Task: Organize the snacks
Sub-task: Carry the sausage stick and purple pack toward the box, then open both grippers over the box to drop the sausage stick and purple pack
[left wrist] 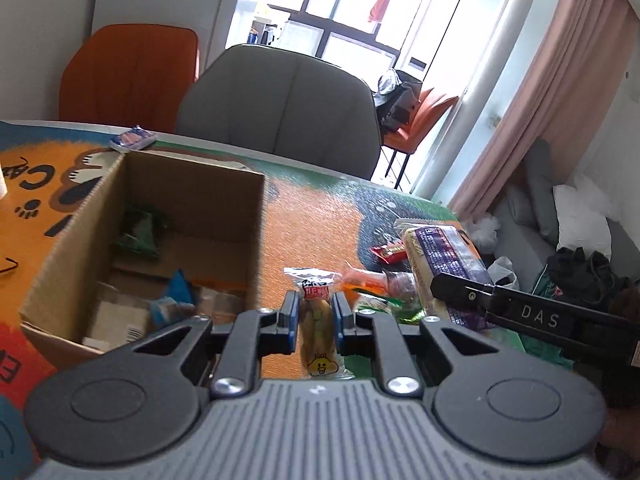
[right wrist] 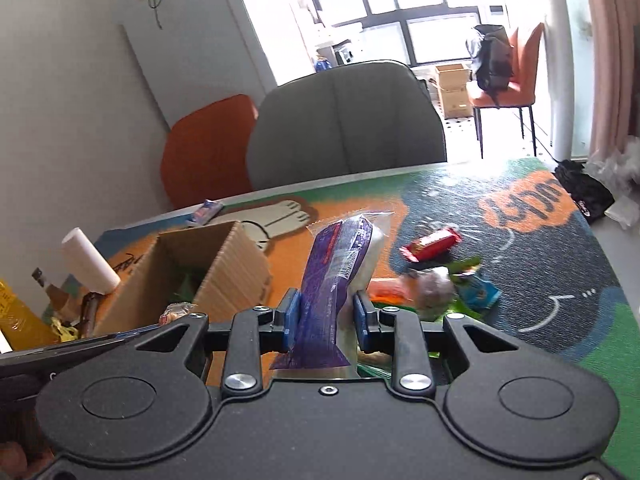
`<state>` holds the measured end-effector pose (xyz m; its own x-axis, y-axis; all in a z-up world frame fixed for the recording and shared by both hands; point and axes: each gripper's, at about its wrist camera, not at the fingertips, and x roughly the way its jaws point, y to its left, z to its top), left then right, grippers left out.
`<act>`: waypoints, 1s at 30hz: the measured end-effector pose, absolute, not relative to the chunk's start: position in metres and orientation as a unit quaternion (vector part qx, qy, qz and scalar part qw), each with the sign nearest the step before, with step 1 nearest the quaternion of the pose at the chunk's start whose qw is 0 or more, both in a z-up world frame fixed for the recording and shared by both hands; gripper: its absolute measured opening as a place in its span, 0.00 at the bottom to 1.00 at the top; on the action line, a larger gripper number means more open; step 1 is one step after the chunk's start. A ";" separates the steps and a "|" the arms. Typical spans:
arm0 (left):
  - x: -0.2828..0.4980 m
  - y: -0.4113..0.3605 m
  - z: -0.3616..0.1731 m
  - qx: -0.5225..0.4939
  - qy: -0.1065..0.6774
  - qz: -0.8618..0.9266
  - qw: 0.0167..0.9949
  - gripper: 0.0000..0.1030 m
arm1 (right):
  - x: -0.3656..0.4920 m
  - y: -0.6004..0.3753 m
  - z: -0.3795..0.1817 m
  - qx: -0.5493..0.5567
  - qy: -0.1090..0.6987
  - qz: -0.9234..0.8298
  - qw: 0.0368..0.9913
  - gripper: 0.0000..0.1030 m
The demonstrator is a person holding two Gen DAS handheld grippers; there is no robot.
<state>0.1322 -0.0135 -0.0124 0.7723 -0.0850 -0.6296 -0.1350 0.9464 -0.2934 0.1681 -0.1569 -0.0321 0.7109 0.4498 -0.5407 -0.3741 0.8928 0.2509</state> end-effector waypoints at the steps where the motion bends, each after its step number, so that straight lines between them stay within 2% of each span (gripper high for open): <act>1: 0.131 -0.010 -0.011 -0.164 0.336 0.015 0.927 0.16 | 0.168 -0.152 -0.031 0.060 0.307 0.225 0.923 0.26; 30: 0.140 0.100 -0.004 -0.203 0.323 0.070 0.922 0.17 | 0.177 -0.039 -0.020 0.037 0.301 0.280 0.911 0.26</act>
<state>0.1396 0.1002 -0.0040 0.7812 -0.0025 -0.6243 -0.2602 0.9077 -0.3292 0.1769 -0.0392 -0.0197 0.6620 0.5327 -0.5273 -0.4880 0.8403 0.2361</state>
